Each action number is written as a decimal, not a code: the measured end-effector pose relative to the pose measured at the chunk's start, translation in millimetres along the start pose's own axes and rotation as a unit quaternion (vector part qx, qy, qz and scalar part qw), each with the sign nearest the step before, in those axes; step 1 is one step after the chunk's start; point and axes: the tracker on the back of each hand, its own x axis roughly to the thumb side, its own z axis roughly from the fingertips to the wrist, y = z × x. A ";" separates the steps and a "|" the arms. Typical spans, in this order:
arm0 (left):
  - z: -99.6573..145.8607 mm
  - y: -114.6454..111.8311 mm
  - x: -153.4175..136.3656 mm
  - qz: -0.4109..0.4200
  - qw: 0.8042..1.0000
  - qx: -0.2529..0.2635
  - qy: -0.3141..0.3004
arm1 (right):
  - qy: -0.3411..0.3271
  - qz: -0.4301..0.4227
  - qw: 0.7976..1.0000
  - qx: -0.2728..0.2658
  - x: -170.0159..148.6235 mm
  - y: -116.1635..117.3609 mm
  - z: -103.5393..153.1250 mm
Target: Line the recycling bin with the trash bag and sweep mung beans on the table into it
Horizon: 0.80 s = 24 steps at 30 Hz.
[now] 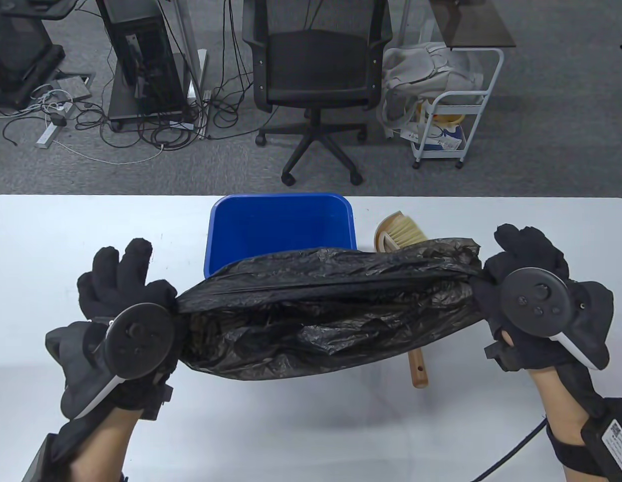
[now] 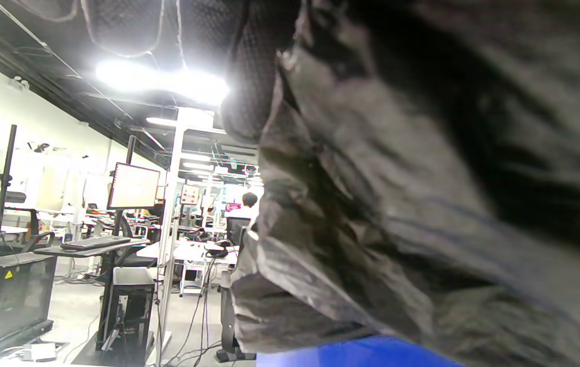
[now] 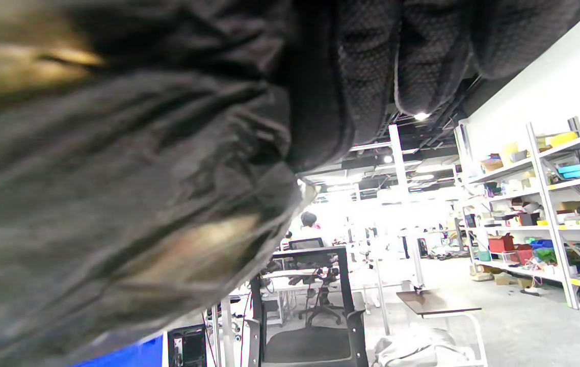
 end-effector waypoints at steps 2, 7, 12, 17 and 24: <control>-8.7 1.5 -1.8 0.002 1.000 0.005 0.003 | 0.002 -0.006 1.000 0.000 0.5 0.7 -6.8; -29.6 3.9 -6.3 0.003 1.000 0.022 0.013 | 0.007 -0.019 1.000 -0.006 1.5 4.2 -23.4; -53.9 7.3 -10.4 -0.008 0.999 0.031 0.026 | 0.010 -0.023 1.000 0.000 5.8 12.0 -40.9; -82.0 6.3 -14.7 -0.033 0.998 0.011 0.048 | 0.026 -0.026 0.998 0.047 10.9 24.8 -63.0; -124.2 -6.3 -18.7 -0.088 0.991 -0.067 0.081 | 0.060 -0.056 0.991 0.105 13.1 46.6 -95.3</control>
